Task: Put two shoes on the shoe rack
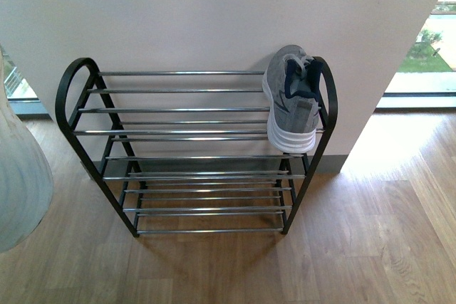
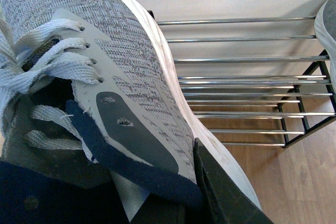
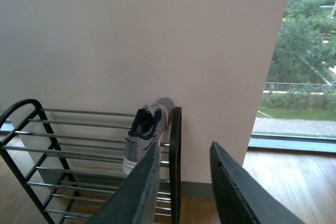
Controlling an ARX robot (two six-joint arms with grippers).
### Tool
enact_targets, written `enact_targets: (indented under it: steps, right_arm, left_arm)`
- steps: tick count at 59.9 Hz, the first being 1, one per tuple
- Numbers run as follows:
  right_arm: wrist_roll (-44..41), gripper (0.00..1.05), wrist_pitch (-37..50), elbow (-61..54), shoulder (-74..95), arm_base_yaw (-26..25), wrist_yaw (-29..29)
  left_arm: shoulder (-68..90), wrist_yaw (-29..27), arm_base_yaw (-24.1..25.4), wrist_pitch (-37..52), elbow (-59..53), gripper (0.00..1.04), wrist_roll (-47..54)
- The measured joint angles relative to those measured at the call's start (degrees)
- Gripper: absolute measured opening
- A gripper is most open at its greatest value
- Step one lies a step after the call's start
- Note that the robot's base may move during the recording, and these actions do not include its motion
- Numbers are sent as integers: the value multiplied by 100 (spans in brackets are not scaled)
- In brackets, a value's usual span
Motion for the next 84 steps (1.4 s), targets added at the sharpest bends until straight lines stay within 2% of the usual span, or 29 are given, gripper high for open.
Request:
enact_targets:
  steps: [5, 8, 12, 18, 23, 33, 44, 84]
  right_arm:
    - [2, 60, 0, 0, 0, 0, 2]
    - [0, 69, 0, 0, 0, 0, 2]
    - [0, 77, 0, 0, 0, 0, 0]
    - [2, 97, 0, 0, -2, 0, 0]
    - [2, 95, 0, 0, -2, 0, 2]
    - [2, 95, 0, 0, -2, 0, 0]
    - [2, 95, 0, 0, -2, 0, 2]
    - [0, 95, 0, 0, -2, 0, 0]
  left_arm:
    - [-2, 61, 7, 35, -7, 2, 4]
    - [-9, 501, 68, 400, -81, 2, 7]
    - [9, 748, 70, 588, -61, 2, 22]
    - [579, 1217, 72, 728, 468, 2, 487]
    - [1547, 1816, 262, 765, 1303, 2, 1237]
    - [3156, 2496, 472, 494, 2699, 2, 2275]
    - [4664, 3318, 481, -87, 3971, 2, 2553]
    - [7259, 3283, 190, -927, 6564, 2, 2785]
